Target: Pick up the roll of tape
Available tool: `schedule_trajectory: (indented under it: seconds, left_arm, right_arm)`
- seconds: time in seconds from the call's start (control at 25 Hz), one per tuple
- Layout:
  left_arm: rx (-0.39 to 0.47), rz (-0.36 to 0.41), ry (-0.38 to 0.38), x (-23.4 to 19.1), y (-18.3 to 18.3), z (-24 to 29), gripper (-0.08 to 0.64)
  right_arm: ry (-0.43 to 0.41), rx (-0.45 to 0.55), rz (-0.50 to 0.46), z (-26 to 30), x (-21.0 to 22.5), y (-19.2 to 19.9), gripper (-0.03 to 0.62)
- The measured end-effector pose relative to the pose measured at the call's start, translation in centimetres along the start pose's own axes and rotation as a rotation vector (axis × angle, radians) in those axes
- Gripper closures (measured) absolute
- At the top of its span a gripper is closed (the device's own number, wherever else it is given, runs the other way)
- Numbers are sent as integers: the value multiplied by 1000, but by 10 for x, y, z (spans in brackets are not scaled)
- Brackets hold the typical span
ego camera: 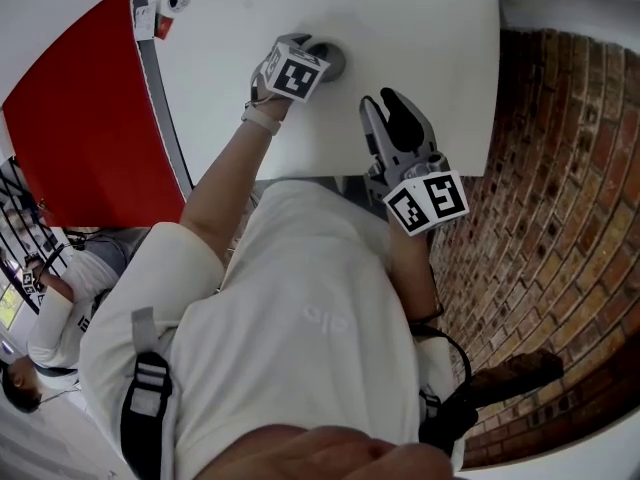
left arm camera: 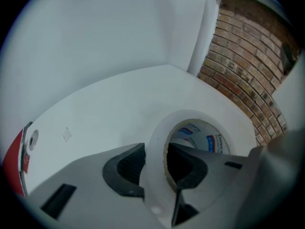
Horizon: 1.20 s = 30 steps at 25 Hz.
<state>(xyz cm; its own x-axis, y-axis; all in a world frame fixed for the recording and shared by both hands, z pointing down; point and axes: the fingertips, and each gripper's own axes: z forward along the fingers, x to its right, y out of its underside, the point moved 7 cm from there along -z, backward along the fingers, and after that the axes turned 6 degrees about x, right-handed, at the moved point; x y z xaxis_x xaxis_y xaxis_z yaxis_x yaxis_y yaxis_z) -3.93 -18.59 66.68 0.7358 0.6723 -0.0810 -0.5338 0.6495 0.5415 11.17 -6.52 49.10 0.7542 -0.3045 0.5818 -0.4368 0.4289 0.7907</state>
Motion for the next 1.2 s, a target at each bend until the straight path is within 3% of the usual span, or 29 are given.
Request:
schedule_trajectory:
  seconds: [0.72,1.2]
  left_arm:
    - [82,-71,-3,-2,4,-5,437]
    - [190,-77,-105,-14,-11,-66,446]
  right_arm:
    - [-48,-53,-21,-7,-7,-3,471]
    - [-108,-51,-58,-8,-21,-15,471]
